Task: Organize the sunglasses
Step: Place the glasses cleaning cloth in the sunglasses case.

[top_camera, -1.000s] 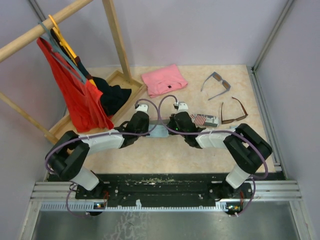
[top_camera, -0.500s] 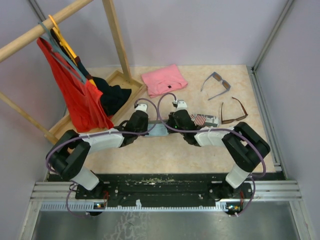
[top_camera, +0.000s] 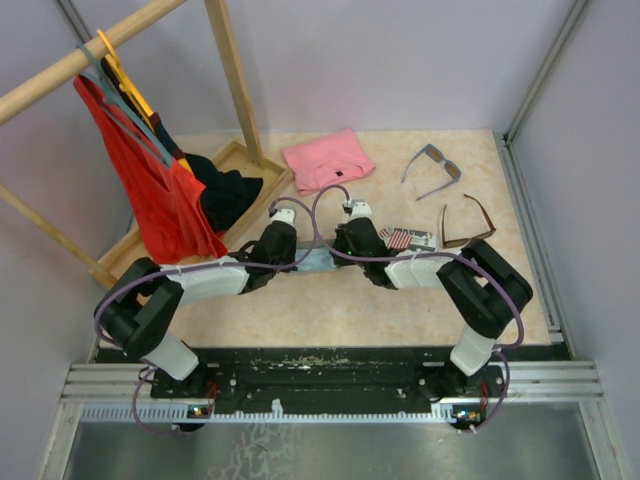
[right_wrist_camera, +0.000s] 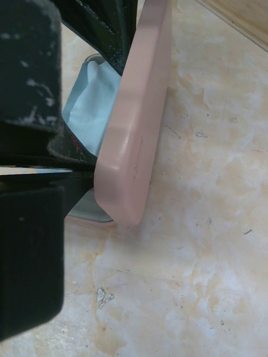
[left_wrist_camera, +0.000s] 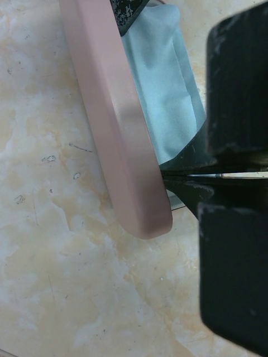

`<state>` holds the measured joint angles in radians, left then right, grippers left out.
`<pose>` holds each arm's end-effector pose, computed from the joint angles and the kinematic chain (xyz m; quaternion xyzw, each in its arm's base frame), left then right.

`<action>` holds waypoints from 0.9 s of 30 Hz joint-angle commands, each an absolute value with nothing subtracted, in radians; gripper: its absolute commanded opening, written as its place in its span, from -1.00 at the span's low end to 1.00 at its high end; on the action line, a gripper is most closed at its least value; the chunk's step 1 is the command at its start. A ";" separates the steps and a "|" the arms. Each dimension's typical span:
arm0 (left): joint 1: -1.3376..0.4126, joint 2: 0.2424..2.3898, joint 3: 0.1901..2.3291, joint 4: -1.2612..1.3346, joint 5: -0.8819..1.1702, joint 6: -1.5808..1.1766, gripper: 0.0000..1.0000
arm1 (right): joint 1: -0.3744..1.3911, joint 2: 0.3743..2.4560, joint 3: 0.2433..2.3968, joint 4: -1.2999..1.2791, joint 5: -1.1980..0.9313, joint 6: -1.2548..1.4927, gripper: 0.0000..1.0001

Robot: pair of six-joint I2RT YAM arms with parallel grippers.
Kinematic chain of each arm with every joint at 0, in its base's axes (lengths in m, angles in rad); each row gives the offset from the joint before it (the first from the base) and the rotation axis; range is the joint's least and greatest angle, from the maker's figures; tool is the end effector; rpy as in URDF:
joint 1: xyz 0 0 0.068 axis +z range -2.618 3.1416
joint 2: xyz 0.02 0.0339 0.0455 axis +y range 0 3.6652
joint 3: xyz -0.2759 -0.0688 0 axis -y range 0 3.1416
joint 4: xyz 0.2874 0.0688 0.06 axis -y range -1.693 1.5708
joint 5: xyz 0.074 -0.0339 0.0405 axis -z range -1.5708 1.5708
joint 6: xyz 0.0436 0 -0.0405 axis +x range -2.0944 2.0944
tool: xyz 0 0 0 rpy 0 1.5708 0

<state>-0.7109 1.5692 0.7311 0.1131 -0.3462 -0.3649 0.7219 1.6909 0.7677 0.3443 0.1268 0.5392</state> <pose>0.2692 -0.2123 0.1396 0.0850 0.8970 -0.0722 0.4277 0.2832 0.2420 0.1302 -0.0500 0.8768 0.2350 0.4164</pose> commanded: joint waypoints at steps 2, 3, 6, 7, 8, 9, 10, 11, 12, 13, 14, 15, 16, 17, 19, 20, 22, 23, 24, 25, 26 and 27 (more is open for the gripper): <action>-0.703 1.578 0.746 0.127 -0.333 -0.355 -1.00 | 0.708 1.694 0.814 0.381 0.135 0.513 -1.00; -0.703 1.580 0.747 0.127 -0.332 -0.354 -1.00 | 0.709 1.695 0.817 0.383 0.134 0.511 -1.00; -0.701 1.583 0.749 0.127 -0.330 -0.353 -1.00 | 0.708 1.697 0.823 0.383 0.139 0.506 -1.00; -0.701 1.583 0.750 0.127 -0.330 -0.352 -1.00 | 0.707 1.699 0.827 0.381 0.141 0.505 -1.00; -0.701 1.584 0.749 0.127 -0.328 -0.353 -1.00 | 0.707 1.701 0.829 0.379 0.142 0.503 -1.00; -0.698 1.585 0.749 0.127 -0.327 -0.351 -1.00 | 0.707 1.702 0.832 0.380 0.143 0.503 -1.00; -0.698 1.585 0.750 0.127 -0.327 -0.352 -1.00 | 0.708 1.702 0.833 0.380 0.144 0.503 -1.00; -0.698 1.586 0.750 0.127 -0.327 -0.351 -1.00 | 0.707 1.704 0.836 0.380 0.143 0.501 -1.00; -0.697 1.587 0.751 0.127 -0.326 -0.351 -1.00 | 0.707 1.705 0.837 0.380 0.145 0.502 -1.00; -0.697 1.588 0.752 0.127 -0.325 -0.350 -1.00 | 0.707 1.706 0.840 0.379 0.147 0.499 -1.00; -0.696 1.589 0.753 0.126 -0.324 -0.350 -1.00 | 0.707 1.707 0.840 0.379 0.151 0.498 -1.00; -0.696 1.590 0.753 0.127 -0.322 -0.351 -1.00 | 0.707 1.707 0.842 0.378 0.152 0.497 -1.00; -0.695 1.591 0.753 0.127 -0.322 -0.351 -1.00 | 0.708 1.709 0.843 0.377 0.154 0.496 -1.00; -0.695 1.591 0.753 0.127 -0.321 -0.351 -1.00 | 0.707 1.709 0.844 0.373 0.154 0.494 -1.00; -0.693 1.593 0.755 0.127 -0.321 -0.349 -1.00 | 0.707 1.712 0.849 0.361 0.152 0.491 -1.00; -0.693 1.595 0.755 0.126 -0.321 -0.348 -1.00 | 0.707 1.715 0.851 0.356 0.151 0.491 -1.00; -0.690 1.600 0.760 0.123 -0.318 -0.347 -1.00 | 0.707 1.717 0.851 0.344 0.150 0.491 -1.00; -0.689 1.605 0.764 0.120 -0.314 -0.346 -1.00 | 0.707 1.719 0.852 0.337 0.150 0.490 -1.00; -0.689 1.608 0.768 0.116 -0.312 -0.345 -1.00 | 0.707 1.720 0.853 0.330 0.149 0.490 -1.00; -0.689 1.612 0.771 0.114 -0.310 -0.344 -1.00 | 0.707 1.722 0.854 0.324 0.149 0.490 -1.00; -0.688 1.614 0.775 0.112 -0.309 -0.344 -1.00 | 0.707 1.724 0.854 0.320 0.150 0.490 -1.00; -0.687 1.615 0.776 0.111 -0.308 -0.344 -0.97 | 0.707 1.726 0.853 0.318 0.150 0.489 -1.00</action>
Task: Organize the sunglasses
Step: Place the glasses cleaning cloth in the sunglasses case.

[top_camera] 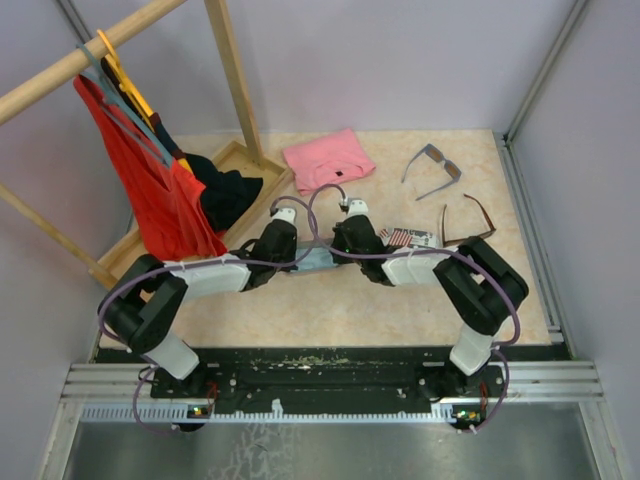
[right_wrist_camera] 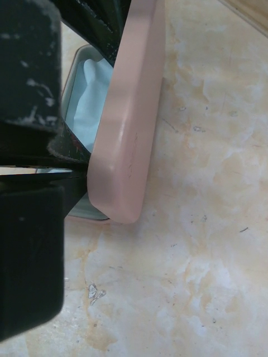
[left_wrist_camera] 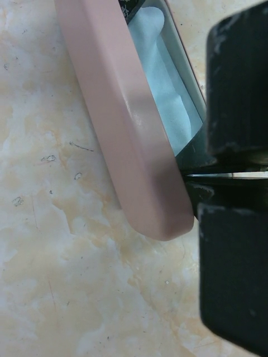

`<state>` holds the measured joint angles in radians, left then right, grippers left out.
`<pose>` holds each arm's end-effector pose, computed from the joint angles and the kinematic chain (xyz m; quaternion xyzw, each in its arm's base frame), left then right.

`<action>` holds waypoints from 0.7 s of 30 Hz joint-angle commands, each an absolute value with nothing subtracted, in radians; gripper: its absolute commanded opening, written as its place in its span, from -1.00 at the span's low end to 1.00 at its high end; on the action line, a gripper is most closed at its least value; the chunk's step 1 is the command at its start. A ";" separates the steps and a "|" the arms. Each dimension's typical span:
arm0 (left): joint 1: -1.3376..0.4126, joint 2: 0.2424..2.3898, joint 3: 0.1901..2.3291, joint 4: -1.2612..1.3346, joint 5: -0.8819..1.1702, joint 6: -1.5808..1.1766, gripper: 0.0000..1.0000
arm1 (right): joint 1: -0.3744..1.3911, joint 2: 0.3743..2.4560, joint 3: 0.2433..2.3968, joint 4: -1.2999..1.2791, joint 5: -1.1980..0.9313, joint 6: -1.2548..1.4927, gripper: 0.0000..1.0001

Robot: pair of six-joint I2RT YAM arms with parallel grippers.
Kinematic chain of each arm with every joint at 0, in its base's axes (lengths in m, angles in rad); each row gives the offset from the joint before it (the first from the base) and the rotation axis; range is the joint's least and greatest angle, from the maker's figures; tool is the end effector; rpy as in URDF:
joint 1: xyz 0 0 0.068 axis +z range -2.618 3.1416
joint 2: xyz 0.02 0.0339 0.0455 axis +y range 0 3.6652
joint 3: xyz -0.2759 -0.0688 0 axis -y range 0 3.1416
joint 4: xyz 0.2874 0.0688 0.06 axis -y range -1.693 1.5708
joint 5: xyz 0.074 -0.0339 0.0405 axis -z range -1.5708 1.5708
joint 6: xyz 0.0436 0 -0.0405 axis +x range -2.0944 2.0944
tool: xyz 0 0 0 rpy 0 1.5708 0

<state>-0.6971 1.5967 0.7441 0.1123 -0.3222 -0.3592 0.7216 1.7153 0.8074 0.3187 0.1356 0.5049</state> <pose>0.2746 -0.2119 0.1346 0.0881 0.9012 -0.0739 0.4179 0.2902 0.2475 0.1318 -0.0634 0.8782 0.2218 0.4189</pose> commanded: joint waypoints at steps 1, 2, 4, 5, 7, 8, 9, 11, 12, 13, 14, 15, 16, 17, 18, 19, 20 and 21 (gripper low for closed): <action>-0.687 1.615 0.775 0.111 -0.308 -0.345 -0.94 | 0.707 1.726 0.853 0.316 0.150 0.488 -1.00; -0.687 1.615 0.775 0.110 -0.308 -0.344 -0.90 | 0.707 1.727 0.853 0.315 0.151 0.488 -0.96; -0.687 1.612 0.772 0.110 -0.309 -0.347 -0.80 | 0.707 1.727 0.853 0.314 0.155 0.486 -0.84; -0.687 1.610 0.771 0.110 -0.312 -0.346 -0.75 | 0.707 1.725 0.854 0.313 0.156 0.485 -0.78; -0.687 1.605 0.766 0.103 -0.321 -0.349 -0.65 | 0.707 1.718 0.854 0.313 0.156 0.482 -0.57; -0.687 1.604 0.763 0.101 -0.326 -0.352 -0.60 | 0.707 1.713 0.853 0.313 0.158 0.482 -0.49; -0.687 1.603 0.763 0.096 -0.330 -0.354 -0.57 | 0.707 1.708 0.852 0.314 0.160 0.482 -0.44; -0.686 1.596 0.758 0.092 -0.338 -0.361 -0.50 | 0.707 1.695 0.849 0.312 0.164 0.476 -0.37; -0.687 1.591 0.756 0.091 -0.339 -0.363 -0.48 | 0.707 1.688 0.847 0.310 0.168 0.473 -0.35; -0.687 1.585 0.752 0.091 -0.339 -0.366 -0.46 | 0.707 1.680 0.845 0.305 0.172 0.471 -0.33; -0.687 1.576 0.749 0.092 -0.339 -0.368 -0.43 | 0.707 1.667 0.842 0.301 0.177 0.468 -0.31; -0.687 1.571 0.747 0.091 -0.340 -0.367 -0.39 | 0.707 1.661 0.836 0.298 0.181 0.465 -0.29; -0.687 1.563 0.745 0.088 -0.340 -0.367 -0.34 | 0.707 1.643 0.832 0.297 0.187 0.462 -0.29; -0.687 1.555 0.742 0.085 -0.343 -0.368 -0.30 | 0.707 1.620 0.825 0.295 0.191 0.460 -0.27; -0.687 1.546 0.740 0.082 -0.344 -0.369 -0.27 | 0.708 1.609 0.821 0.292 0.194 0.458 -0.26; -0.687 1.537 0.737 0.078 -0.347 -0.368 -0.24 | 0.707 1.600 0.817 0.287 0.197 0.456 -0.26; -0.687 1.526 0.735 0.075 -0.350 -0.370 -0.22 | 0.707 1.591 0.813 0.279 0.198 0.454 -0.25; -0.687 1.515 0.732 0.072 -0.351 -0.370 -0.19 | 0.707 1.583 0.810 0.274 0.199 0.454 -0.24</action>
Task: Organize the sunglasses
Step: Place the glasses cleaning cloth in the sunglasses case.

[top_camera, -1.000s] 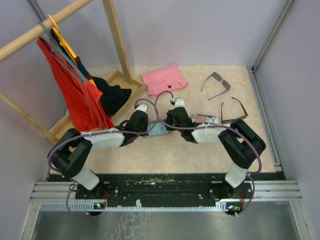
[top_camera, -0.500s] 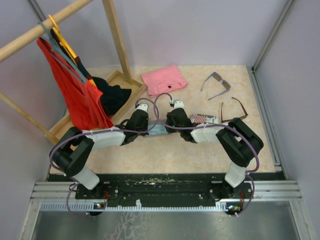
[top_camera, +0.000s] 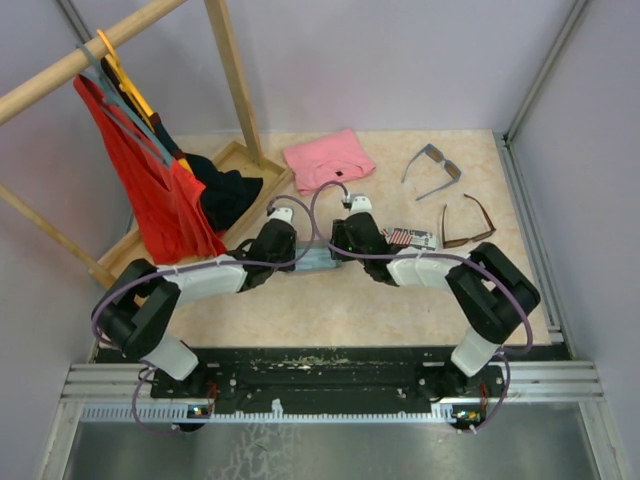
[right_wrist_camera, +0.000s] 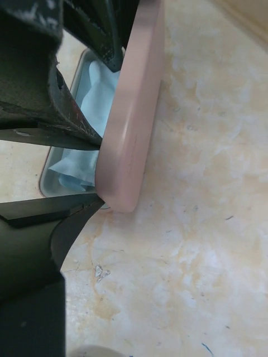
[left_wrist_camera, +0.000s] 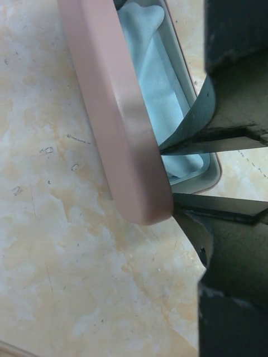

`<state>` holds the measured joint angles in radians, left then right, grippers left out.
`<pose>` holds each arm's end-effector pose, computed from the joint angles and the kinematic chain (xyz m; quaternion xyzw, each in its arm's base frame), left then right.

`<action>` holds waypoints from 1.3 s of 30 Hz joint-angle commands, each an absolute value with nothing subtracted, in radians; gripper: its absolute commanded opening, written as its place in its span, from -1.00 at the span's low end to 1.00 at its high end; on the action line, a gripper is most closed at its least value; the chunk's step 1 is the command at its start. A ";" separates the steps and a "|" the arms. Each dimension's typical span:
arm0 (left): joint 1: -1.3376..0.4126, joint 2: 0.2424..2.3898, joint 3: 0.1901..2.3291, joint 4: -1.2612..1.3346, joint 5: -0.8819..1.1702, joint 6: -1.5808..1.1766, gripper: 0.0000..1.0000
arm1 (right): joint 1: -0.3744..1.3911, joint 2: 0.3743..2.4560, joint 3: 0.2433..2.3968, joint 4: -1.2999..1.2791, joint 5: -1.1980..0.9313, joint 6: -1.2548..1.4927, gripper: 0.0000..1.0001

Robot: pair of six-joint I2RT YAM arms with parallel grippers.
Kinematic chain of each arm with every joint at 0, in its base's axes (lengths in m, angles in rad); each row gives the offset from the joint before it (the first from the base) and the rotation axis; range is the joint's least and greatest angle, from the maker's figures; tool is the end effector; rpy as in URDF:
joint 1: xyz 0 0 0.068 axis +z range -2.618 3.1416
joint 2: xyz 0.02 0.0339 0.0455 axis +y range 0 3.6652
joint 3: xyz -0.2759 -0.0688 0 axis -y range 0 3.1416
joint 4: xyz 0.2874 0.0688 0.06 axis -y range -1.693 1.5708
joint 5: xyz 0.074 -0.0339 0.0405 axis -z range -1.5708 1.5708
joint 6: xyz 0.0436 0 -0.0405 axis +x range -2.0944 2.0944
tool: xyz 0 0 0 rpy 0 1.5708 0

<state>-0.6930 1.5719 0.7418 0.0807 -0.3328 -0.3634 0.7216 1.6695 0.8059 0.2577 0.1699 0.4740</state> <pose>0.2729 -0.2081 0.1393 0.0831 0.9028 -0.0673 0.4166 0.2869 0.2426 0.1419 -0.0699 0.8808 0.1981 0.4244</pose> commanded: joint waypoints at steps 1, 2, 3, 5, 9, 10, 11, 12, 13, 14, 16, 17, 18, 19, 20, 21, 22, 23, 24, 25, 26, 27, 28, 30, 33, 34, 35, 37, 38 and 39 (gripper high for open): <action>-0.687 1.503 0.728 0.068 -0.351 -0.370 -0.16 | 0.707 1.573 0.803 0.273 0.199 0.454 -0.24; -0.687 1.492 0.724 0.065 -0.353 -0.372 -0.13 | 0.708 1.563 0.796 0.273 0.194 0.454 -0.23; -0.687 1.480 0.718 0.063 -0.354 -0.374 -0.12 | 0.707 1.553 0.789 0.273 0.187 0.453 -0.23; -0.687 1.458 0.703 0.055 -0.353 -0.380 -0.11 | 0.708 1.534 0.778 0.275 0.164 0.456 -0.23; -0.687 1.407 0.667 0.065 -0.322 -0.394 -0.33 | 0.707 1.530 0.772 0.277 0.063 0.464 -0.40; -0.687 1.394 0.657 0.071 -0.314 -0.398 -0.39 | 0.708 1.532 0.770 0.280 0.045 0.469 -0.46; -0.687 1.380 0.649 0.075 -0.311 -0.402 -0.48 | 0.707 1.533 0.767 0.282 0.033 0.477 -0.54; -0.687 1.370 0.643 0.074 -0.310 -0.408 -0.56 | 0.707 1.534 0.761 0.291 0.025 0.484 -0.62; -0.687 1.359 0.636 0.079 -0.308 -0.415 -0.64 | 0.707 1.535 0.754 0.306 0.014 0.490 -0.70; -0.687 1.349 0.627 0.092 -0.299 -0.419 -0.72 | 0.707 1.538 0.748 0.320 0.003 0.497 -0.77; -0.687 1.339 0.610 0.130 -0.256 -0.426 -0.86 | 0.707 1.551 0.743 0.349 -0.025 0.507 -0.88; -0.689 1.339 0.606 0.151 -0.232 -0.434 -0.94 | 0.707 1.560 0.744 0.360 -0.035 0.514 -0.92; -0.689 1.342 0.600 0.174 -0.207 -0.438 -0.99 | 0.707 1.569 0.745 0.370 -0.043 0.520 -0.95; -0.689 1.349 0.597 0.200 -0.182 -0.441 -1.00 | 0.707 1.578 0.747 0.380 -0.044 0.529 -0.98; -0.689 1.360 0.594 0.228 -0.162 -0.442 -1.00 | 0.707 1.586 0.749 0.389 -0.045 0.537 -1.00; -0.689 1.376 0.596 0.250 -0.149 -0.439 -1.00 | 0.707 1.595 0.753 0.394 -0.043 0.546 -1.00; -0.690 1.394 0.605 0.260 -0.140 -0.439 -1.00 | 0.708 1.605 0.760 0.392 -0.042 0.552 -1.00; -0.689 1.416 0.621 0.259 -0.137 -0.439 -1.00 | 0.707 1.615 0.766 0.389 -0.041 0.554 -1.00; -0.689 1.437 0.633 0.259 -0.137 -0.438 -1.00 | 0.707 1.624 0.773 0.387 -0.042 0.557 -1.00; -0.688 1.456 0.646 0.261 -0.137 -0.435 -1.00 | 0.707 1.633 0.779 0.382 -0.042 0.559 -1.00; -0.689 1.477 0.660 0.259 -0.137 -0.432 -1.00 | 0.707 1.641 0.786 0.374 -0.043 0.561 -1.00; -0.689 1.497 0.673 0.255 -0.134 -0.429 -1.00 | 0.707 1.643 0.795 0.367 -0.045 0.559 -1.00; -0.689 1.513 0.687 0.249 -0.131 -0.427 -1.00 | 0.707 1.659 0.799 0.363 -0.045 0.559 -1.00; -0.689 1.542 0.714 0.227 -0.129 -0.424 -1.00 | 0.707 1.684 0.804 0.360 -0.044 0.561 -1.00; -0.689 1.573 0.748 0.209 -0.141 -0.417 -1.00 | 0.707 1.696 0.808 0.356 -0.039 0.562 -1.00; -0.689 1.581 0.754 0.205 -0.147 -0.417 -1.00 | 0.707 1.700 0.813 0.350 -0.038 0.562 -1.00; -0.689 1.590 0.758 0.199 -0.155 -0.416 -1.00 | 0.707 1.707 0.820 0.344 -0.038 0.562 -1.00; -0.689 1.608 0.767 0.191 -0.173 -0.418 -1.00 | 0.707 1.715 0.829 0.334 -0.031 0.560 -1.00; -0.689 1.615 0.769 0.188 -0.179 -0.420 -1.00 | 0.708 1.718 0.831 0.332 -0.024 0.559 -1.00; -0.689 1.622 0.770 0.187 -0.183 -0.420 -1.00 | 0.707 1.721 0.832 0.329 -0.020 0.558 -1.00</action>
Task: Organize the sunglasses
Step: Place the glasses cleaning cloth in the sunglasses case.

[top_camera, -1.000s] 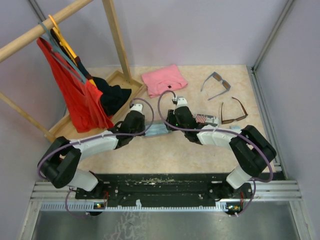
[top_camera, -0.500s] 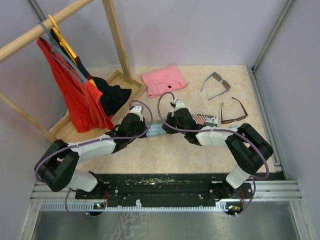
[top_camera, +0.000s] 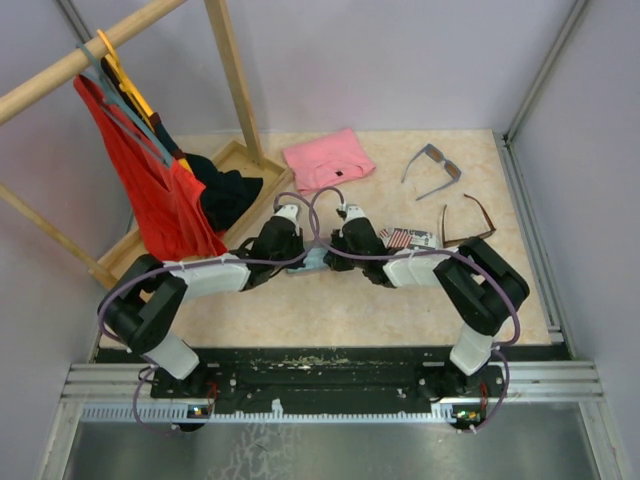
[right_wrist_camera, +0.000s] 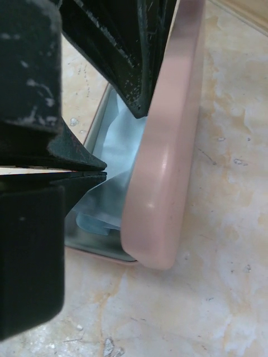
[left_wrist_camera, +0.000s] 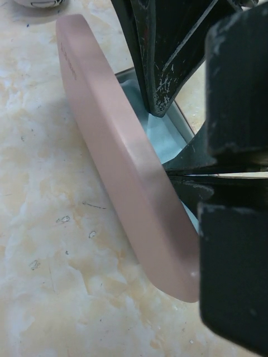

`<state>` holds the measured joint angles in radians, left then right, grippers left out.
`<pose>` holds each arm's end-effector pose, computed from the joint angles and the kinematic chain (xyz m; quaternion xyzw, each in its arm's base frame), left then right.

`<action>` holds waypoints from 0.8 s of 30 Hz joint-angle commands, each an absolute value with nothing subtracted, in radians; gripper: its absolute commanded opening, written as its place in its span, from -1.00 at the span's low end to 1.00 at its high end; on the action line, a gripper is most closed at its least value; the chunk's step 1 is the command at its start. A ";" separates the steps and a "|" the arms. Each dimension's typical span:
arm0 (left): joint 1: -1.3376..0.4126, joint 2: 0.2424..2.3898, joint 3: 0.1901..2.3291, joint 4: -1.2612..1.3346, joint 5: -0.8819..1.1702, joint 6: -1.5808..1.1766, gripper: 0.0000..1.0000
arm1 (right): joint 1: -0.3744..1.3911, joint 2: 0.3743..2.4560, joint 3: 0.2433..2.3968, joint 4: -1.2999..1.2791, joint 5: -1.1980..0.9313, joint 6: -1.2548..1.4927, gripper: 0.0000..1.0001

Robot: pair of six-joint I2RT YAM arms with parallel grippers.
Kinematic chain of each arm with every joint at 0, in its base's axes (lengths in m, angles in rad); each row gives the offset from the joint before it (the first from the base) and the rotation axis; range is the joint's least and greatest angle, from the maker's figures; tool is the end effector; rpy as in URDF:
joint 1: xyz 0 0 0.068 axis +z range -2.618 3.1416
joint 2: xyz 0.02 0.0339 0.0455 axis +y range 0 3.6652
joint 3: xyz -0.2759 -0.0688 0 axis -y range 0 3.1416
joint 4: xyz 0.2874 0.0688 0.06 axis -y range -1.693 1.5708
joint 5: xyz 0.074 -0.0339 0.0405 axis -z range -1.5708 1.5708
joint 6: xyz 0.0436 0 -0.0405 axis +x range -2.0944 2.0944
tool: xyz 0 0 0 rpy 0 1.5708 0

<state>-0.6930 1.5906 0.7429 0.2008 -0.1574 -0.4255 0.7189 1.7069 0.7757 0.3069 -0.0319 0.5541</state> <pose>0.2767 -0.2209 0.1430 0.0843 0.8891 -0.1761 0.4140 0.2794 0.2464 0.1233 -0.0805 0.8864 0.2823 0.3580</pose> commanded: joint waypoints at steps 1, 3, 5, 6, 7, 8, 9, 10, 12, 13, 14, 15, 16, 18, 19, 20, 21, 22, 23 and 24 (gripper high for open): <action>-0.689 1.627 0.769 0.186 -0.188 -0.420 -1.00 | 0.707 1.721 0.834 0.326 -0.014 0.557 -1.00; -0.689 1.637 0.769 0.182 -0.193 -0.423 -1.00 | 0.707 1.721 0.837 0.319 -0.003 0.552 -1.00; -0.688 1.639 0.763 0.179 -0.195 -0.429 -1.00 | 0.707 1.720 0.839 0.310 0.004 0.547 -1.00; -0.689 1.638 0.759 0.181 -0.195 -0.431 -1.00 | 0.707 1.721 0.841 0.305 0.010 0.543 -1.00; -0.689 1.637 0.754 0.182 -0.196 -0.432 -1.00 | 0.707 1.721 0.843 0.297 0.015 0.539 -1.00; -0.689 1.634 0.749 0.184 -0.198 -0.434 -1.00 | 0.707 1.721 0.844 0.292 0.021 0.537 -1.00; -0.689 1.633 0.746 0.183 -0.201 -0.435 -1.00 | 0.708 1.719 0.844 0.289 0.027 0.535 -1.00; -0.689 1.631 0.742 0.184 -0.205 -0.433 -1.00 | 0.707 1.718 0.844 0.287 0.032 0.533 -1.00; -0.689 1.630 0.738 0.182 -0.213 -0.432 -1.00 | 0.707 1.716 0.845 0.282 0.045 0.529 -1.00; -0.689 1.631 0.737 0.181 -0.218 -0.430 -1.00 | 0.707 1.718 0.846 0.277 0.051 0.527 -1.00; -0.687 1.631 0.738 0.178 -0.220 -0.429 -1.00 | 0.707 1.718 0.848 0.272 0.058 0.525 -1.00; -0.687 1.631 0.737 0.178 -0.222 -0.428 -1.00 | 0.707 1.719 0.851 0.267 0.070 0.519 -1.00; -0.688 1.631 0.736 0.177 -0.224 -0.428 -1.00 | 0.707 1.720 0.852 0.262 0.079 0.517 -1.00; -0.689 1.628 0.735 0.176 -0.227 -0.428 -1.00 | 0.707 1.719 0.854 0.254 0.092 0.510 -1.00; -0.688 1.627 0.733 0.175 -0.229 -0.427 -1.00 | 0.707 1.717 0.855 0.250 0.100 0.507 -1.00; -0.688 1.626 0.732 0.175 -0.230 -0.427 -1.00 | 0.707 1.716 0.857 0.246 0.105 0.506 -1.00; -0.688 1.626 0.732 0.175 -0.231 -0.427 -1.00 | 0.707 1.717 0.857 0.242 0.109 0.504 -1.00; -0.687 1.626 0.730 0.176 -0.231 -0.427 -1.00 | 0.708 1.715 0.859 0.238 0.114 0.504 -1.00; -0.687 1.627 0.730 0.176 -0.231 -0.427 -1.00 | 0.707 1.715 0.860 0.233 0.119 0.505 -1.00; -0.687 1.628 0.730 0.176 -0.232 -0.428 -1.00 | 0.707 1.715 0.861 0.225 0.124 0.504 -1.00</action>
<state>-0.6930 1.6356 0.7406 0.1764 -0.2176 -0.4271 0.7189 1.7180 0.8082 0.2256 0.0814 0.5220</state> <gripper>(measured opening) 0.005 0.005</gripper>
